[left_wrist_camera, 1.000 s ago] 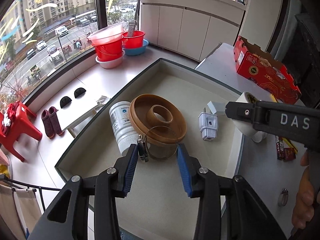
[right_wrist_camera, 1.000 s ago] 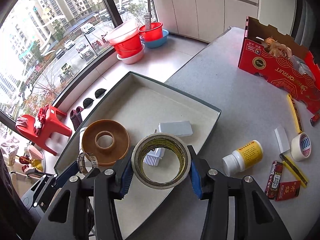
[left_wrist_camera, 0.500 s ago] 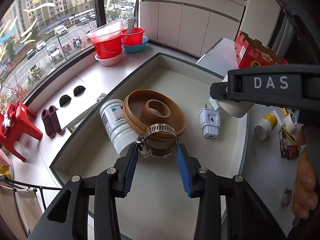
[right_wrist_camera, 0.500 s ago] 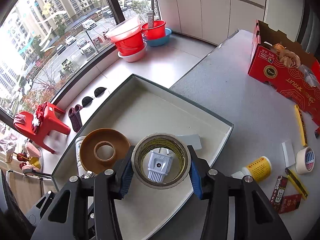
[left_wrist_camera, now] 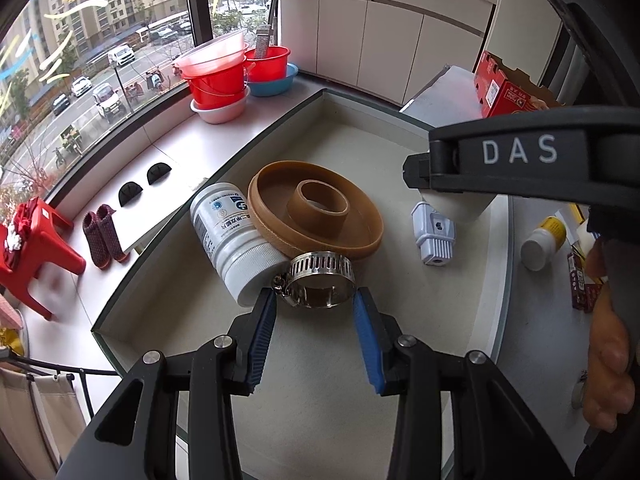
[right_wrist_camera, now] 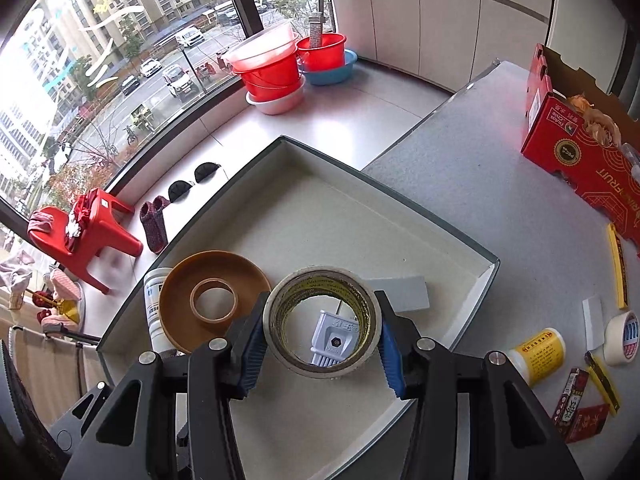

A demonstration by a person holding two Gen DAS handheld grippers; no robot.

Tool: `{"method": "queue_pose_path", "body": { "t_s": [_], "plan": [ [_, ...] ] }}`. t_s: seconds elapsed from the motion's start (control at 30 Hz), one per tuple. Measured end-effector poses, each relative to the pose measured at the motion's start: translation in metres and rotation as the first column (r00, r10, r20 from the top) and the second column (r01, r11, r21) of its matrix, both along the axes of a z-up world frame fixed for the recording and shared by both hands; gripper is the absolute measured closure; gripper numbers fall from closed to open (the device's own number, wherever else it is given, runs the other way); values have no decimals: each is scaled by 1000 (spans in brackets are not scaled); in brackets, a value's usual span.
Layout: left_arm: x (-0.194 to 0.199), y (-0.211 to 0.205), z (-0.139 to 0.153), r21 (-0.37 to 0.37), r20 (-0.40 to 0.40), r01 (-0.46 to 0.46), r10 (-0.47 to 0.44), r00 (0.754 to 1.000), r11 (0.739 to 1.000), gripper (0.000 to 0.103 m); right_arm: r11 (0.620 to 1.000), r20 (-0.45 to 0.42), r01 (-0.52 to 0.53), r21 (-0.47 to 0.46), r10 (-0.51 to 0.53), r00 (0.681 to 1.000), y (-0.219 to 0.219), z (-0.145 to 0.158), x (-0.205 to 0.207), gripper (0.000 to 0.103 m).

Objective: Organize rigid objects
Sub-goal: 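Lower the hose clamp into the tray and open the left gripper while the right releases the tape, then withdraw both grippers from the tray back over the table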

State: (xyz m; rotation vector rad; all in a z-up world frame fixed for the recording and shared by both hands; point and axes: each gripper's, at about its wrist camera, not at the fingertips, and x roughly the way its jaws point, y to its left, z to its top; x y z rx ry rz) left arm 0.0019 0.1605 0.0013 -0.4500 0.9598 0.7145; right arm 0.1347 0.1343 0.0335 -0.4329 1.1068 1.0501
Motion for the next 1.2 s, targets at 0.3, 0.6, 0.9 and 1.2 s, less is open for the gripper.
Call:
{"method": "queue_pose_path", "body": {
  "t_s": [0.3, 0.6, 0.9, 1.2],
  "plan": [
    [3, -7, -3, 15, -36, 7, -7, 999, 1000, 50, 999, 29, -21, -24, 22, 999, 1, -5, -3, 53],
    [0, -12, -6, 20, -70, 17, -16, 997, 1000, 0, 1000, 36, -31, 1, 30, 999, -6, 2, -6, 11],
    [-10, -9, 0, 29, -40, 0, 2, 999, 1000, 0, 999, 33, -33, -1, 33, 999, -15, 8, -12, 0],
    [-24, -8, 6, 62, -46, 3, 0, 999, 998, 0, 999, 59, -21, 31, 19, 998, -30, 23, -22, 0]
  ]
}}
